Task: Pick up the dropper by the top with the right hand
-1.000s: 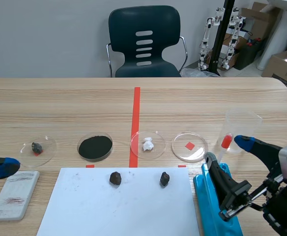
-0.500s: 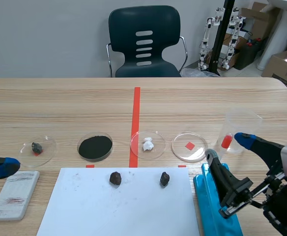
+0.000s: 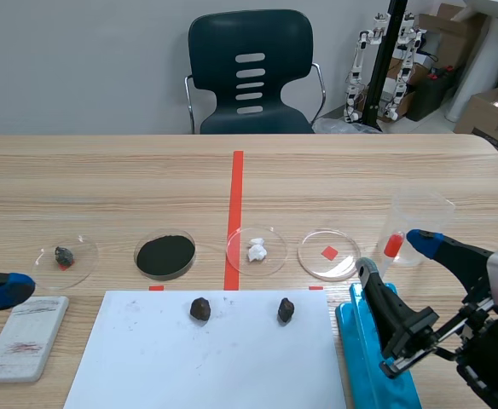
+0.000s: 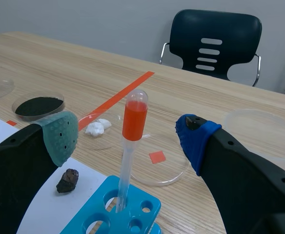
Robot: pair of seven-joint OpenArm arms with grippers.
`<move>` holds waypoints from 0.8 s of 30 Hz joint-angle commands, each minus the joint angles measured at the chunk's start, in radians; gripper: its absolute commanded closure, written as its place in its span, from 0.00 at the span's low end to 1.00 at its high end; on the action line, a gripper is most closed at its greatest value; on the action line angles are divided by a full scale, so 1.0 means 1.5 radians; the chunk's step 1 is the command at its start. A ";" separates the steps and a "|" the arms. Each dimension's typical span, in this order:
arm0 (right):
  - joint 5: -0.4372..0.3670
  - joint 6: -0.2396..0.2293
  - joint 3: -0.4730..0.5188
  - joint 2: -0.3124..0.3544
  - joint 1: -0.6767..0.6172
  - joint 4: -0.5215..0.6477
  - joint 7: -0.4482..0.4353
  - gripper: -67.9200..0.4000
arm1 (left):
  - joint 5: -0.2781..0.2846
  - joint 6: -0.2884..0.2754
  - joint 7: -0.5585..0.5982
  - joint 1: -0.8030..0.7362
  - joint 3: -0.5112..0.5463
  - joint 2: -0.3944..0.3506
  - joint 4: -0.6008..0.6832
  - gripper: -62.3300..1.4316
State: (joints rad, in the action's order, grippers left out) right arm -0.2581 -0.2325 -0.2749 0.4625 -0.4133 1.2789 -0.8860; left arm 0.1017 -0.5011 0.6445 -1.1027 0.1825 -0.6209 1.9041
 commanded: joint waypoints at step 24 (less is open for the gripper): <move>-0.005 0.000 0.004 0.008 0.010 0.014 -0.027 0.53 | 0.006 -0.002 0.011 -0.005 -0.003 0.005 0.005 0.00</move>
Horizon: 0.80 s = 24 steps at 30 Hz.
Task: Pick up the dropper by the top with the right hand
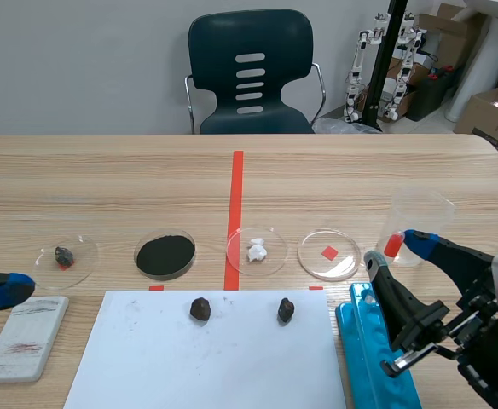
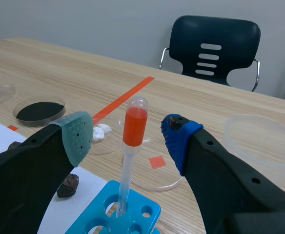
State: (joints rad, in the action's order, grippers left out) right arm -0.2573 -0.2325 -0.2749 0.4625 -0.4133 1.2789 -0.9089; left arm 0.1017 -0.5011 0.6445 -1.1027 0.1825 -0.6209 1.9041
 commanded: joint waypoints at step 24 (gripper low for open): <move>-0.005 0.000 0.004 0.008 0.009 0.014 -0.012 0.88 | 0.006 -0.002 0.011 -0.005 -0.003 0.005 0.005 0.00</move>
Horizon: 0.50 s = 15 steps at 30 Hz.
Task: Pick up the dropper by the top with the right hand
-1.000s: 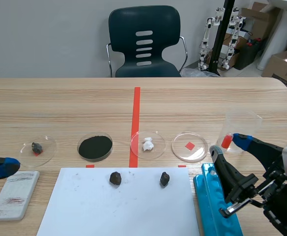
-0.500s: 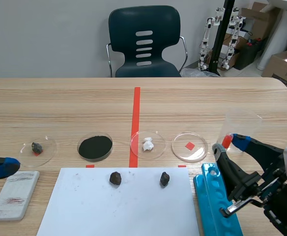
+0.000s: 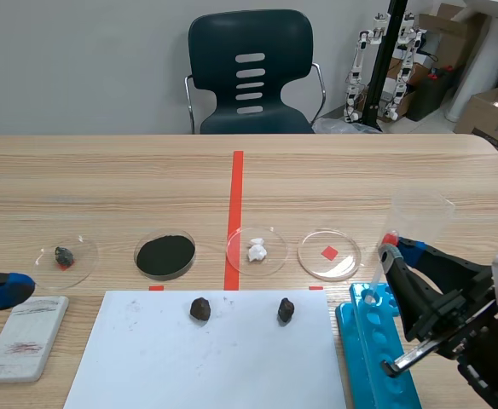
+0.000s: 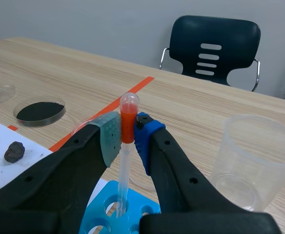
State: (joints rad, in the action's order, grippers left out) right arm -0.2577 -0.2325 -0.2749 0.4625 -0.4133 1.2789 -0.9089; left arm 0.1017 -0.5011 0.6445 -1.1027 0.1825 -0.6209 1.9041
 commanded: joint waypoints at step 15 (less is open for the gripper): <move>0.002 0.000 0.004 0.008 0.009 0.014 -0.009 0.93 | 0.006 -0.002 0.011 -0.005 -0.003 0.005 0.005 0.00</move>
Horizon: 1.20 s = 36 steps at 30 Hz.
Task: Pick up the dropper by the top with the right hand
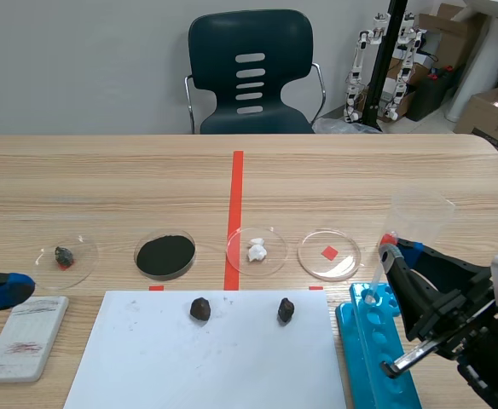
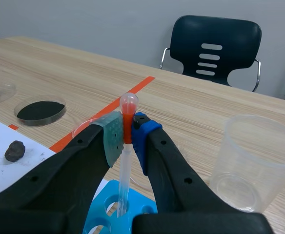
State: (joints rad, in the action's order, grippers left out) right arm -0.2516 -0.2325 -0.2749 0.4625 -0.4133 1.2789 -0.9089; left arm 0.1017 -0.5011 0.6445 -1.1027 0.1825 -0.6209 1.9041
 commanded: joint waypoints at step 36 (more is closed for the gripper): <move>-0.002 0.000 0.004 0.008 0.009 0.014 0.018 0.54 | 0.006 -0.002 0.011 -0.005 -0.003 0.005 0.005 0.00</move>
State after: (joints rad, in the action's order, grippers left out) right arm -0.2512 -0.2325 -0.2749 0.4625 -0.4103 1.2808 -0.8639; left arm 0.1017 -0.5011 0.6445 -1.1027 0.1825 -0.6209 1.9041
